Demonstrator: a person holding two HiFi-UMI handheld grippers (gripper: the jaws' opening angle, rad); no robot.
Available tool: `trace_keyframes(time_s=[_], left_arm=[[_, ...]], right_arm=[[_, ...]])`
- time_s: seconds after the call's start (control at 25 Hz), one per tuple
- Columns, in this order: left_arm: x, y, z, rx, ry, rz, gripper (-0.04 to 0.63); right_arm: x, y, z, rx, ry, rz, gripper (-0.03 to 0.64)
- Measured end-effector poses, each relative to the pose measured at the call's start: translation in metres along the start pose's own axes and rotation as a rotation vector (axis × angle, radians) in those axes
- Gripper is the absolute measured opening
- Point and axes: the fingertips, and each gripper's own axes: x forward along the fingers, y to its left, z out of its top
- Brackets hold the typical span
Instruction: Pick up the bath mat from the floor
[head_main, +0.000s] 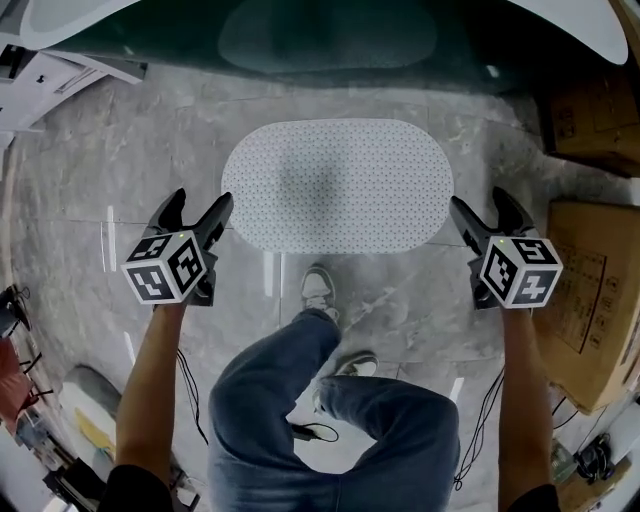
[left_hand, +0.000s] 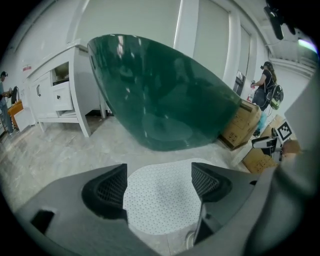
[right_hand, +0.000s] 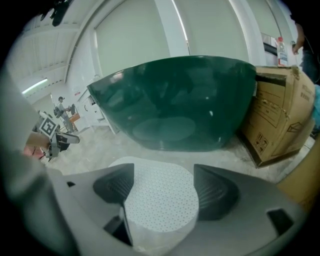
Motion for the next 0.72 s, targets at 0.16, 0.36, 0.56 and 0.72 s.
trace_keyframes(time_s=[0.16, 0.36, 0.56, 0.72], left_arm=[[0.034, 0.016, -0.016, 0.015, -0.005, -0.015, 0.414], [0.075, 0.038, -0.045, 0.044, 0.002, -0.028, 0.431], [0.110, 0.058, -0.082, 0.008, -0.001, -0.024, 0.433], [0.137, 0.063, -0.111, -0.004, 0.031, -0.045, 0.434]], right_arm=[[0.033, -0.011, -0.018, -0.011, -0.013, -0.013, 0.379], [0.074, -0.023, -0.046, -0.034, -0.033, -0.025, 0.379], [0.122, -0.031, -0.072, -0.044, -0.053, -0.023, 0.396], [0.151, -0.033, -0.096, -0.037, -0.055, -0.012, 0.417]])
